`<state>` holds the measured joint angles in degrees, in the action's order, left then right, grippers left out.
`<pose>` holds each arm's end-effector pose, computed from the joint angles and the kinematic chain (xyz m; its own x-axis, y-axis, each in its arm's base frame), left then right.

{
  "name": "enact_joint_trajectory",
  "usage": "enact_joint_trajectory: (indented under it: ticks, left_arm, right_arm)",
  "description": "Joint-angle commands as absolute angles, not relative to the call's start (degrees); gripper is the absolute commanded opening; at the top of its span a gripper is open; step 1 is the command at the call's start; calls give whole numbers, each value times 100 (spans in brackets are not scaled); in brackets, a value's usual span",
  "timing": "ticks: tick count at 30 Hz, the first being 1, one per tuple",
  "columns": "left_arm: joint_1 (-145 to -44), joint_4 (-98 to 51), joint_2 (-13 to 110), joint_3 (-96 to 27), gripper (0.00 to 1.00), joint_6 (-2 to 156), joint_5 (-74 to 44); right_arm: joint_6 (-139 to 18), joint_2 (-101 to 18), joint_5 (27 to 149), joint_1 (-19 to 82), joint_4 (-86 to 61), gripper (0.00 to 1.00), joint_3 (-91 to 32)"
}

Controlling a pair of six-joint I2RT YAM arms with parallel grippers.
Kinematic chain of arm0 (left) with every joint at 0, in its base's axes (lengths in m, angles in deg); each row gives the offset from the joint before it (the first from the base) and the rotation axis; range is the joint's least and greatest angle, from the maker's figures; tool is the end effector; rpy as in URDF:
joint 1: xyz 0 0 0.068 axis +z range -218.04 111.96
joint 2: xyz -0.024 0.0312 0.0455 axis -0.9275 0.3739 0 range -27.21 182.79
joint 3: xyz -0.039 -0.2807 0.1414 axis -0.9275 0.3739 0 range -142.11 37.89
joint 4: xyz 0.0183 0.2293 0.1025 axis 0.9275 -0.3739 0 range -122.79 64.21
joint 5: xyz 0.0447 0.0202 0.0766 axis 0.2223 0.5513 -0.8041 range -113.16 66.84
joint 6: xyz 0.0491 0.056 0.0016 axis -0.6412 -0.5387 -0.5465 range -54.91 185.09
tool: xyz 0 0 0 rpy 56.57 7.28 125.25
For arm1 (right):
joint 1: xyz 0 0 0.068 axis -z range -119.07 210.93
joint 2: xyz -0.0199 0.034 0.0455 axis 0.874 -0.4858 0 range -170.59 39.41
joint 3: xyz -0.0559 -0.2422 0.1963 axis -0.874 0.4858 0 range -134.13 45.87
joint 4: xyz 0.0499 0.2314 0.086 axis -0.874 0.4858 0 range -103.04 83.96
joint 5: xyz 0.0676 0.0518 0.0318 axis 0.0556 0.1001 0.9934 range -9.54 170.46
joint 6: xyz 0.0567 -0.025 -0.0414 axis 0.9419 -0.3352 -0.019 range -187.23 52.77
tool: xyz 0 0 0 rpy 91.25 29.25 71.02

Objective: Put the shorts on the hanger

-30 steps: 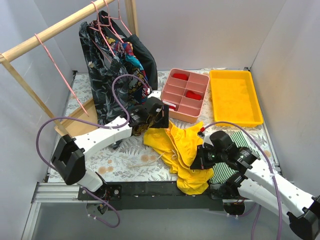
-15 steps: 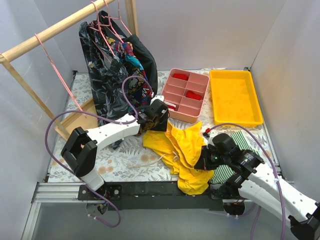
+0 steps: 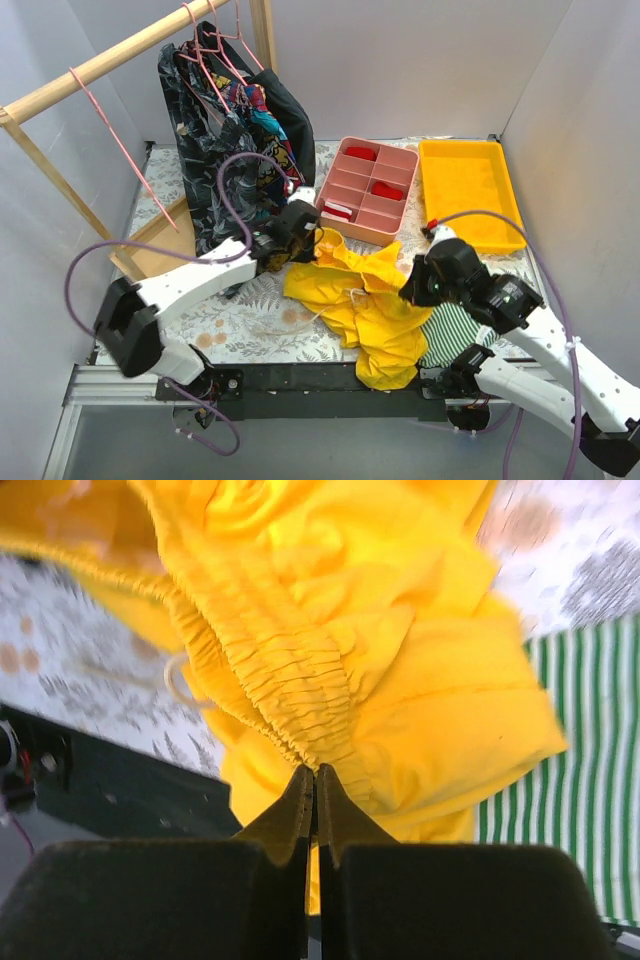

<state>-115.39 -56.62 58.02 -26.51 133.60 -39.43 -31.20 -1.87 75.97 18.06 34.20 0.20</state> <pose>0.2285 -0.2222 0.2891 -0.7420 -0.5129 -0.4317 -0.2791 0.8218 -0.4967 0.0892 0.0762 0.3026 -0.7773 0.0785 -0.6242 -0.2214 0.8946 0.3881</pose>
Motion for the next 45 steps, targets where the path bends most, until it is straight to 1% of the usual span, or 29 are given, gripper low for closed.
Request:
enact_joint_trajectory:
  ticks: [1,2,3,5,6,7,9,10,13,16,18,22,23,24,25,26,27,29,30,31,32,33,34,36,37,38,41,44,45]
  left_arm:
    - [-11524,-5874,4206,-3565,0,12646,-3995]
    - [-11524,-6119,3987,-3811,0,12548,-3951]
    - [-11524,-6252,3915,-4266,0,12442,-3933]
    - [-11524,-6567,3801,-4786,0,12162,-3767]
    - [-11524,-6657,3765,-5024,0,12099,-3723]
    - [-11524,-6753,3782,-5618,0,12055,-3609]
    - [-11524,-7043,3992,-6262,0,11949,-3564]
    - [-11524,-7140,4089,-6892,0,11923,-3538]
    - [-11524,-7457,4414,-7949,0,11887,-3651]
    - [-11524,-7430,4328,-7875,0,12028,-3730]
    - [-11533,-7754,4293,-7446,0,12220,-3924]
    - [-11533,-8151,3784,-4945,0,13011,-3854]
    - [-11533,-8152,3643,-4242,0,13195,-3767]
    - [-11533,-7995,3572,-3922,0,13388,-3714]
    - [-11533,-7889,3406,-3214,0,13477,-3618]
    - [-11533,-7540,3257,-2894,0,13635,-3460]
    - [-11533,-7145,3177,-2264,0,13767,-3232]
    - [-11533,-6537,3045,-1461,0,13865,-3046]
    - [-11533,-6421,3018,-1240,0,13856,-2993]
    - [-11533,-6316,3000,-1186,14,13830,-2845]
    - [-11533,-6297,2913,-1211,32,13708,-2695]
    - [-11533,-6297,2869,-1255,39,13629,-2572]
    - [-11533,-6297,2799,-1308,55,13410,-2449]
    - [-11533,-6323,2606,-1544,64,13242,-1916]
    - [-11524,-6350,2561,-1650,70,13154,-1781]
    - [-11524,-6454,2509,-1816,71,13127,-1632]
    - [-11533,-6455,2394,-2563,72,13126,-1147]
    - [-11533,-6665,2323,-3643,72,13066,-1400]
    - [-11533,-6779,2402,-4351,72,13074,-1654]
  right_arm:
    - [-3504,-925,6079,1795,3082,1,-1852]
    - [-3602,-1102,5729,1795,3047,1,-2177]
    - [-3707,-1287,5561,1795,3003,1,-2955]
    - [-4147,-1823,5018,1795,2942,1,-3706]
    - [-4339,-2008,4857,1795,2837,1,-4415]
    - [-4620,-2384,4708,1795,2792,1,-4857]
    - [-4937,-2772,4277,1813,2669,1,-5578]
    - [-5061,-3166,4058,1822,2590,1,-6382]
    - [-5526,-3791,3619,1874,2468,1,-7712]
    - [-5905,-3943,3354,1927,2143,1,-8069]
    - [-5801,-3751,3169,1927,2150,1,-7581]
    - [-4775,-2399,2957,2041,2422,1,-4281]
    - [-4450,-2135,3210,2198,2449,1,-3524]
    - [-4177,-1985,3665,2295,2458,1,-3177]
    - [-4053,-1940,3895,2514,2493,1,-2504]
    - [-3869,-1922,4341,2708,2310,1,-1844]
    - [-3832,-1922,4903,2910,2134,1,-1481]
    - [-3744,-2052,6116,3192,1651,1,-663]
    - [-3744,-2158,6408,3193,1623,12,-538]
    - [-3761,-2211,6646,3193,1605,31,-511]
    - [-3761,-2203,6744,3193,1649,48,-545]
    - [-3796,-2177,6771,3193,1658,55,-572]
    - [-3822,-2089,6789,3193,1658,65,-607]
    - [-3893,-2010,6833,3193,1754,70,-764]
    - [-3945,-1983,6851,3193,1789,74,-826]
    - [-3963,-1974,6903,3193,1833,77,-888]
    - [-3990,-1913,7000,3193,1922,79,-1082]
    - [-4034,-1834,7070,3184,1904,80,-1152]
    - [-4060,-1825,7079,3193,1878,81,-1170]
